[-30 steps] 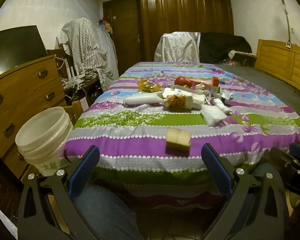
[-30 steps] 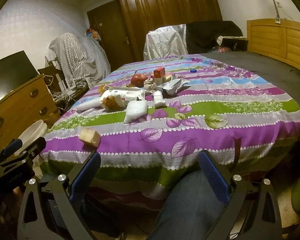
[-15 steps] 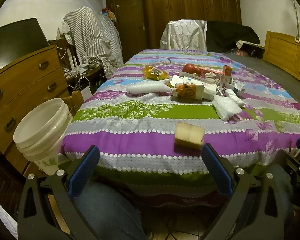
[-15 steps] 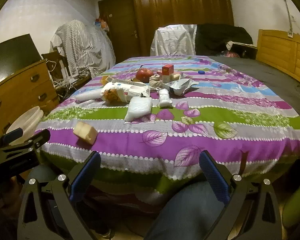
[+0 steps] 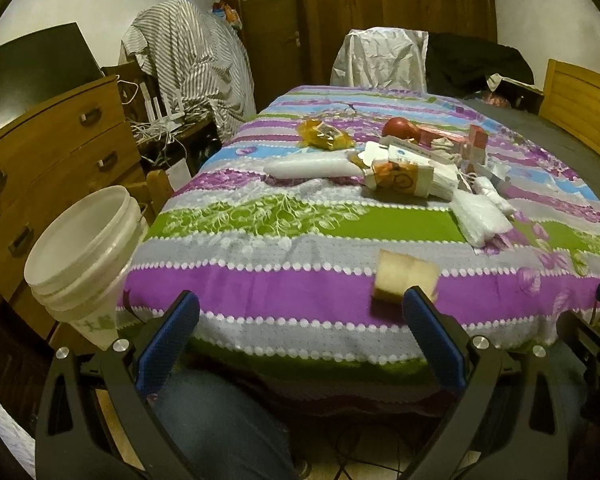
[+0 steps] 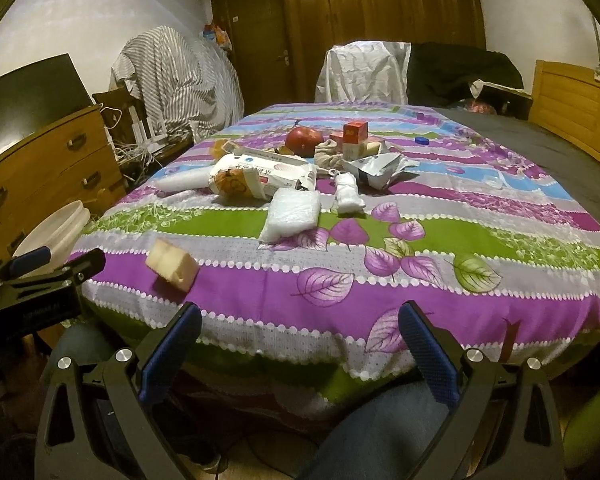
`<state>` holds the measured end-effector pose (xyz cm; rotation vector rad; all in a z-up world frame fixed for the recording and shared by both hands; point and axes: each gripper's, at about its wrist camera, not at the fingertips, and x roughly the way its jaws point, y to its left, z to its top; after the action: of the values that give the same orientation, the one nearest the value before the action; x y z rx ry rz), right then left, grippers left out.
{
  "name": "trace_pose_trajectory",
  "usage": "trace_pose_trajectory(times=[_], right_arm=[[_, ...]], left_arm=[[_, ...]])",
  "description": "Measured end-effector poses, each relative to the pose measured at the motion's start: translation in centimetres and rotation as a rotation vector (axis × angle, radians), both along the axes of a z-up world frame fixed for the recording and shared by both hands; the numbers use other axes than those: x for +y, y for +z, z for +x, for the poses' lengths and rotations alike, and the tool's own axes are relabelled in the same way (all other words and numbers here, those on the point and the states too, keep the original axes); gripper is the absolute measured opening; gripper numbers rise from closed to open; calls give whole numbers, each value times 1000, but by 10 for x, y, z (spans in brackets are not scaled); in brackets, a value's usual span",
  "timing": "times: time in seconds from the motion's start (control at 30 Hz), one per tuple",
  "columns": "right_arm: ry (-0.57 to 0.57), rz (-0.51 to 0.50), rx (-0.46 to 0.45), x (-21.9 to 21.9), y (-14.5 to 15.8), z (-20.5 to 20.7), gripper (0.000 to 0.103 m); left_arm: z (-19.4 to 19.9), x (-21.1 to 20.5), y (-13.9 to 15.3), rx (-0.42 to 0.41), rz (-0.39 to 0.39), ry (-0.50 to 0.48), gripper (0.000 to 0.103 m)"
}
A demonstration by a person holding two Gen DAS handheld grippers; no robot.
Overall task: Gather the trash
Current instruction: 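Move both tools toward the items on the bedspread, then grasp the beige sponge block with the right tool while the left tool grasps white foam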
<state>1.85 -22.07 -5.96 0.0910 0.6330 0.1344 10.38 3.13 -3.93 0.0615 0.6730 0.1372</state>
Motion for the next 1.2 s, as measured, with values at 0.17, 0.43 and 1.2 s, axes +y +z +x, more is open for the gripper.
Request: trace_pose_trajectory(times=[0.17,0.43,1.2], right_arm=[[11,-11,-16,4,8,13,98],[37,-13,-50,15,26,38,98],[32,-4,-70,11,46,84,98]], left_arm=[[12,3,16,-30,10,18,98],[36,8,39,-68,23,53,98],[75,19,62,-80,32,100,98]])
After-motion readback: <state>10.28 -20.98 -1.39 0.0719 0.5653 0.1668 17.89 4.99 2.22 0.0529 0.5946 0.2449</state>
